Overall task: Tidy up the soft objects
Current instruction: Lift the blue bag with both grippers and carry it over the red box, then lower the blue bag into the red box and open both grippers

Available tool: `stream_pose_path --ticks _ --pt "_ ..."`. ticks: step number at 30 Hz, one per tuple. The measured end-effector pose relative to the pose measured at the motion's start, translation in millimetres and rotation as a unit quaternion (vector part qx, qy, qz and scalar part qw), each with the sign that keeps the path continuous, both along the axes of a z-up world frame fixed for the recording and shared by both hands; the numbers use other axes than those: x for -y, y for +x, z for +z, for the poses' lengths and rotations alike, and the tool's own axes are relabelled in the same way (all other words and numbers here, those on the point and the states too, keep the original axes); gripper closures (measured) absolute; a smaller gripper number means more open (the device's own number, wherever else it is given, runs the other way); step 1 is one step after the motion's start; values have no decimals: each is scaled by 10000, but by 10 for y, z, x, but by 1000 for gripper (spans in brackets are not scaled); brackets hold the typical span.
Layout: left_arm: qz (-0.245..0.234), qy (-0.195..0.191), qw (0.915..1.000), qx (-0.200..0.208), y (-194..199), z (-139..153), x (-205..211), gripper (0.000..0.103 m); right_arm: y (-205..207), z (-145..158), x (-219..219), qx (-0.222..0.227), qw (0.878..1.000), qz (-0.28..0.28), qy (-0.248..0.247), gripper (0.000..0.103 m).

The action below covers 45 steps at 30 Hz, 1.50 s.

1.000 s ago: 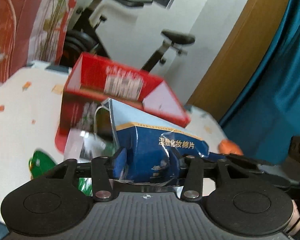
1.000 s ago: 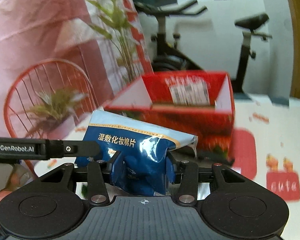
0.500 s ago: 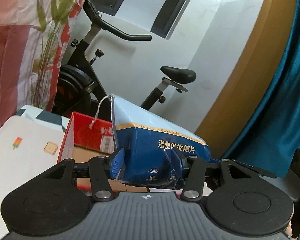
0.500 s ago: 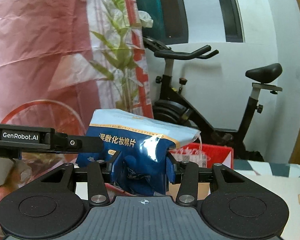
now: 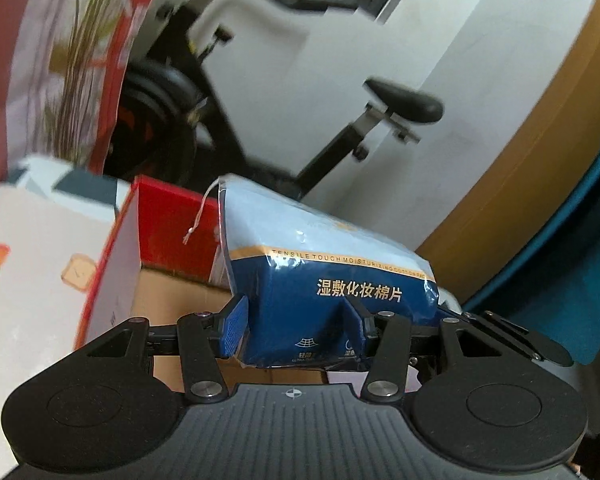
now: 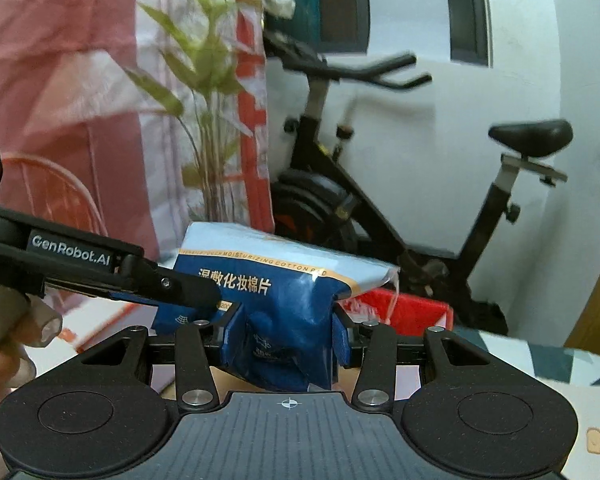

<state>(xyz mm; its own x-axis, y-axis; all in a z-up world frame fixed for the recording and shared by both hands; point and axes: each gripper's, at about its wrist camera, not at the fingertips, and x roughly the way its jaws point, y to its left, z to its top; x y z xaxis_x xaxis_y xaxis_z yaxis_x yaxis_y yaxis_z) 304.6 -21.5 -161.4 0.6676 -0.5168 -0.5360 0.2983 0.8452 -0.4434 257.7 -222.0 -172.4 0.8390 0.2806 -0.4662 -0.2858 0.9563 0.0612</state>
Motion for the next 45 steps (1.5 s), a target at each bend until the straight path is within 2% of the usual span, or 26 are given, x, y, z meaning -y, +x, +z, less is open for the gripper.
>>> stream_pose_path --ticks 7,14,20,27,32,36,40,45 --pt "-94 271 9965 -790 369 -330 95 50 349 -373 65 -941 9950 -208 255 62" --pt "-214 368 9889 -1422 519 -575 50 50 587 -668 123 -1957 9781 -340 613 62" --pt "-135 394 9838 -1744 561 -701 -32 50 668 -841 108 -2458 9653 -507 722 62" --pt "-140 396 9859 -1617 524 -651 -44 50 719 -944 101 -2868 9539 -627 630 62" --pt "-113 640 9875 -1434 505 -636 33 50 760 -1030 98 -3315 9392 -678 575 62" --pt "-92 813 9885 -1269 458 -594 36 50 763 -1034 84 -3464 9331 -778 571 62" --pt "-100 942 9889 -1148 416 -534 33 48 718 -986 67 -3453 9325 -911 535 59" --pt "1 1159 9888 -936 342 -437 -8 48 563 -801 35 -3154 9432 -943 457 47"
